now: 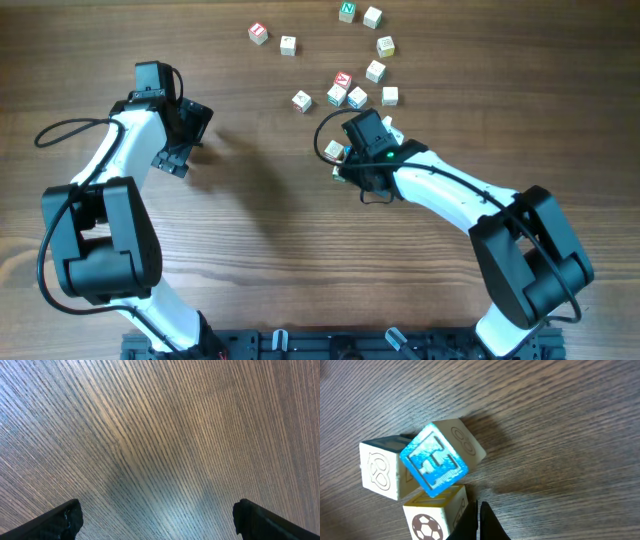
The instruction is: Form a circle
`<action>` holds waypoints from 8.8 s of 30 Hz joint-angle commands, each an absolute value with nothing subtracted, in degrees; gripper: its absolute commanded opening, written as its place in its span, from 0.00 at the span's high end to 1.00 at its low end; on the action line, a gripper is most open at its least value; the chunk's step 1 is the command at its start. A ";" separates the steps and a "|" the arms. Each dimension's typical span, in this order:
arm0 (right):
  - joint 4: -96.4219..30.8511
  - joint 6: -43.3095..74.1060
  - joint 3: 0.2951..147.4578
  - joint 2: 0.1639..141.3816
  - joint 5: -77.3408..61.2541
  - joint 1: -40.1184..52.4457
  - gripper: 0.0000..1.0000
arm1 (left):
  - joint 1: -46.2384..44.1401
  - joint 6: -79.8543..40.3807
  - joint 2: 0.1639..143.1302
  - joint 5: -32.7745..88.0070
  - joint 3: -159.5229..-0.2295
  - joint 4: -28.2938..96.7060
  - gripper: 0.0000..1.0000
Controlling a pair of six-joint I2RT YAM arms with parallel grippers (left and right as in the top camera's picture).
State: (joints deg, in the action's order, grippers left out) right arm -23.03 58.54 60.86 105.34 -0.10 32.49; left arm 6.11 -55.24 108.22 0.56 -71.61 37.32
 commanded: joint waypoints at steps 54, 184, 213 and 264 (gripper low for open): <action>-19.57 52.80 60.34 106.52 1.28 32.69 0.95 | 6.17 -55.79 108.99 0.60 -71.79 37.32 0.00; 0.16 12.16 0.30 0.25 -1.58 2.39 0.00 | -5.89 -55.77 73.38 -25.08 -71.79 42.33 0.00; 0.16 12.16 0.30 0.27 -1.58 2.39 0.00 | 1.65 -30.50 5.69 -9.74 -0.36 3.62 0.00; 0.16 12.16 0.30 0.27 -1.58 2.39 0.00 | 1.72 -18.00 0.23 0.60 -0.36 4.36 0.00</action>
State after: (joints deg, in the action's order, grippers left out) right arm -0.03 13.13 0.36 0.78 -0.69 2.42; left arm 1.91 -19.14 0.80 -0.67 -0.47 4.08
